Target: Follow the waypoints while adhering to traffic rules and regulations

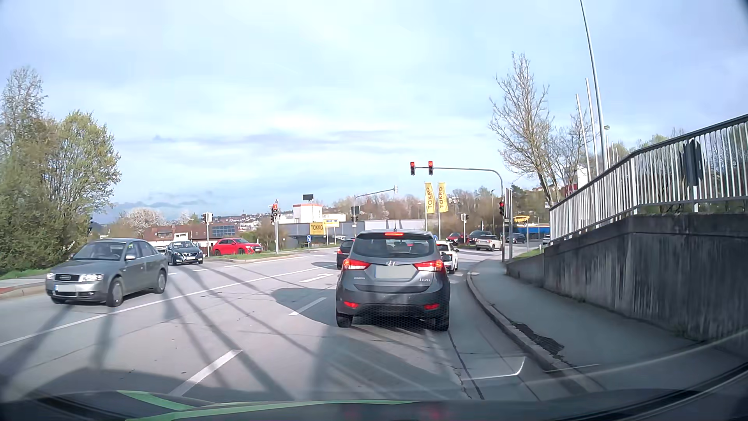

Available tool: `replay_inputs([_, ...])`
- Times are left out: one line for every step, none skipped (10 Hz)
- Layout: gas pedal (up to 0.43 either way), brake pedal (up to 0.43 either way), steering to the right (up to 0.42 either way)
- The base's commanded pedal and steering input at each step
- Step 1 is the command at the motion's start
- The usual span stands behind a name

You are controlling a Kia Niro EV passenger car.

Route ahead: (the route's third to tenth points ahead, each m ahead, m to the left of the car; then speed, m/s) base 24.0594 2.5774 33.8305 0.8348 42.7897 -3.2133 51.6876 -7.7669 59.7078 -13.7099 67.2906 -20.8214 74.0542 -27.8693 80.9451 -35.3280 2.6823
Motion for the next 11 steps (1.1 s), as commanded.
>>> replay_inputs([0.000,0.274,0.058])
replay_inputs([0.000,0.274,0.057])
replay_inputs([0.000,0.274,0.056])
replay_inputs([0.000,0.274,0.053])
replay_inputs([0.000,0.274,0.046])
replay_inputs([0.000,0.268,0.041])
replay_inputs([0.000,0.274,0.039])
replay_inputs([0.000,0.274,0.037])
replay_inputs([0.000,0.274,0.036])
replay_inputs([0.000,0.274,0.035])
replay_inputs([0.000,0.274,0.035])
